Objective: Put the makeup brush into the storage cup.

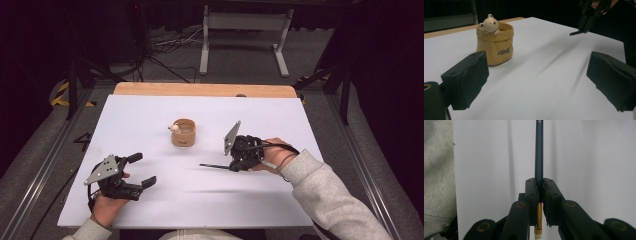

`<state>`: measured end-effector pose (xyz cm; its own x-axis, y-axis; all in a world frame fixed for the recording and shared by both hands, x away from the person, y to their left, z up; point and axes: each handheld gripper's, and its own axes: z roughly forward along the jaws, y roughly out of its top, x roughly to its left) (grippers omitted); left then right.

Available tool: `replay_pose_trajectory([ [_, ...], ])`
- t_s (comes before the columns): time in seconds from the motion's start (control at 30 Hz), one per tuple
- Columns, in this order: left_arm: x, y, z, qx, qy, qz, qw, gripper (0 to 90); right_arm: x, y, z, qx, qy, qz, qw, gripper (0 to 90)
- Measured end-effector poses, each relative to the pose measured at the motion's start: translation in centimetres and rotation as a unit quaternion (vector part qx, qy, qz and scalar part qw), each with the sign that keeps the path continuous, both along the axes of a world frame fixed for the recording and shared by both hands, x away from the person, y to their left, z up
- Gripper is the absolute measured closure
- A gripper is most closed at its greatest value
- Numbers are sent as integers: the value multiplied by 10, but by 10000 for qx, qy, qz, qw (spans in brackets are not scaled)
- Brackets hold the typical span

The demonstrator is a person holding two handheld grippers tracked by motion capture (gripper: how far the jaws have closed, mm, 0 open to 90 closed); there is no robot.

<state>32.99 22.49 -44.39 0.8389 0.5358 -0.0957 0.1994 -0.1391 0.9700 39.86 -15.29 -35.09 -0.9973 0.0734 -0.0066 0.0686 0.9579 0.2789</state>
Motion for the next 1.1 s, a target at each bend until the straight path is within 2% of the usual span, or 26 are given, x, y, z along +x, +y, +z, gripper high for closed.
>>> replay_pose_trajectory([
  [0.1,2,-4,4,8,71,-136,9999,50,-1,1,-1,-16,26,11,10000,832],
  [0.23,3,-8,12,126,118,-283,9995,70,-2,3,-2,21,37,22,10000,832],
  [0.37,5,-19,23,280,196,-589,9977,82,-4,5,-2,31,71,15,10000,832],
  [0.43,6,-21,26,312,197,-646,9972,89,-4,5,-2,65,75,46,9999,832],
  [0.5,7,-30,32,429,170,-828,9955,98,-5,6,-2,72,98,30,9999,832],
  [0.6,9,-39,37,509,123,-951,9941,108,-6,8,-2,102,90,77,9999,832],
  [0.67,11,-46,42,554,125,-1102,9923,115,-7,8,-2,94,97,79,9999,832],
  [0.73,12,-52,45,607,114,-1174,9912,118,-7,9,-1,109,96,94,9998,831],
  [0.9,16,-67,56,880,94,-1402,9862,122,-8,10,0,127,98,149,9998,832],
  [0.93,16,-67,56,880,94,-1402,9862,125,-8,10,0,127,98,149,9998,832],
  [1.1,19,-81,61,1075,171,-1654,9802,138,-9,13,1,111,125,151,9997,832],
])
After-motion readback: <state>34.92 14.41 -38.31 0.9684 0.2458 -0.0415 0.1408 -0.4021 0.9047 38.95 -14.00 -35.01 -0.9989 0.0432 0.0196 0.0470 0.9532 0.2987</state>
